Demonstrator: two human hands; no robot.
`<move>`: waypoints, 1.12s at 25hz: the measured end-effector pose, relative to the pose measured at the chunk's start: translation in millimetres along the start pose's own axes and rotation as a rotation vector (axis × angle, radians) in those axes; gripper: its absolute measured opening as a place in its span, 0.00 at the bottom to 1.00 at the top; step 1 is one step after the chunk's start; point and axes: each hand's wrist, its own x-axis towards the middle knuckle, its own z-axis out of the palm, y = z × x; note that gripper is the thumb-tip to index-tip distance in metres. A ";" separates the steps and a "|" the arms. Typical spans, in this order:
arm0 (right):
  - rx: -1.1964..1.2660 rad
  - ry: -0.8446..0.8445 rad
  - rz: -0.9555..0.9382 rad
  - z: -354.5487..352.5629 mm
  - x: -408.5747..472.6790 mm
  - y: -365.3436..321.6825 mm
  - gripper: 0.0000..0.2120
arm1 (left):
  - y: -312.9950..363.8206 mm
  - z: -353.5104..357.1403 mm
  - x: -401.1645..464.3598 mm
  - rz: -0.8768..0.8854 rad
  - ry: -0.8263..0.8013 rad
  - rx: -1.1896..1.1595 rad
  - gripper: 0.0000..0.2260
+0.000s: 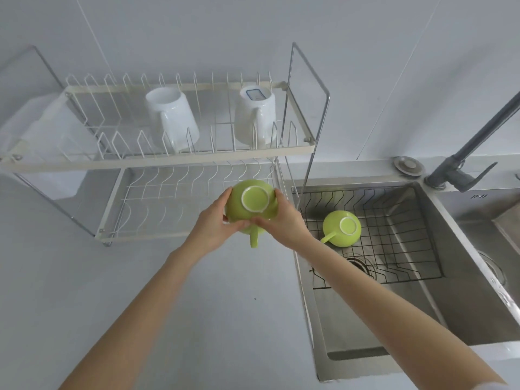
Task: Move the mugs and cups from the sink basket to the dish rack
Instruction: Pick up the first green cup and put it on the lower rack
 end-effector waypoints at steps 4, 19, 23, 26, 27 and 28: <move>0.016 -0.010 0.041 -2.6 30.0 -9.8 0.36 | -4.8 -3.6 30.4 -0.013 -0.005 -0.021 0.37; -0.083 0.031 0.041 8.6 56.7 0.3 0.32 | -20.0 20.7 61.0 -0.010 -0.008 -0.027 0.29; -0.080 0.028 0.020 8.1 54.6 5.8 0.33 | -21.0 20.0 63.2 -0.040 -0.049 0.028 0.33; -0.072 0.031 0.009 10.9 52.2 6.5 0.34 | -20.9 18.0 62.7 -0.050 -0.085 0.041 0.35; -0.076 0.032 0.002 11.1 51.8 7.2 0.34 | -20.6 17.7 62.2 -0.036 -0.091 0.043 0.34; -0.081 0.029 -0.002 11.0 51.6 8.0 0.34 | -20.3 17.7 61.2 -0.022 -0.092 0.046 0.33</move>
